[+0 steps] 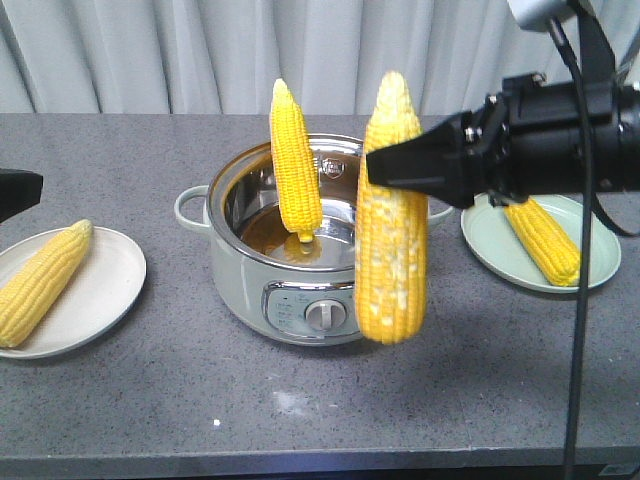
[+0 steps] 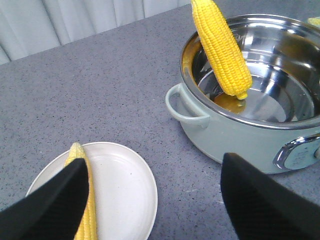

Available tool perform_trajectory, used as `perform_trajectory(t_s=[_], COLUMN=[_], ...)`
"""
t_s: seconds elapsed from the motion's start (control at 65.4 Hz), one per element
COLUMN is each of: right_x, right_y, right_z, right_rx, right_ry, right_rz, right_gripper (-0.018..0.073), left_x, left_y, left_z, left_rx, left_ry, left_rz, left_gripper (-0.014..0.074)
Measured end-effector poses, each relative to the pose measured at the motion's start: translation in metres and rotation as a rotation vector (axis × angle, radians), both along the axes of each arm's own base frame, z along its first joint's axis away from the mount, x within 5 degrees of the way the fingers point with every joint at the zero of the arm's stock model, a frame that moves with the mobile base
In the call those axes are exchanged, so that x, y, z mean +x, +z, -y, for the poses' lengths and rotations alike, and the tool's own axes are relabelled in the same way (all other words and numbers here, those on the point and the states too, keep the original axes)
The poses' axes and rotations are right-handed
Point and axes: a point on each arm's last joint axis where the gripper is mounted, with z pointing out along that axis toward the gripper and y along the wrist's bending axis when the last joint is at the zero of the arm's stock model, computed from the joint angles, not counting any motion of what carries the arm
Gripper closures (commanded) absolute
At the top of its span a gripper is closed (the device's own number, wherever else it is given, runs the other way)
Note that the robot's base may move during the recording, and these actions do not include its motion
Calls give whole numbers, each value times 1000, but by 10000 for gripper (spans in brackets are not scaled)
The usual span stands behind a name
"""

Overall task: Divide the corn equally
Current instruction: 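Grasp the corn cob with the right gripper and lift it out, then reach the left gripper into the pot and grasp the last corn cob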

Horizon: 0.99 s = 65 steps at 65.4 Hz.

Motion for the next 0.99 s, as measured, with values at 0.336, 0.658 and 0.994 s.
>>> perform_trajectory(t_s=[0.336,0.658,0.994], right_x=[-29,-33,-33], right_y=[0,3,3], right_z=[6,7,7], right_rx=[0,3,3], right_ry=[2,2,3], right_rz=[25,39,39], right_gripper=[349,349,349], left_x=[0,0,5], left_y=[0,0,4], left_z=[0,0,8], left_rx=[0,-1,-96], left_ry=[0,0,-45], left_rz=[0,2,39], left_gripper=[63,63,63])
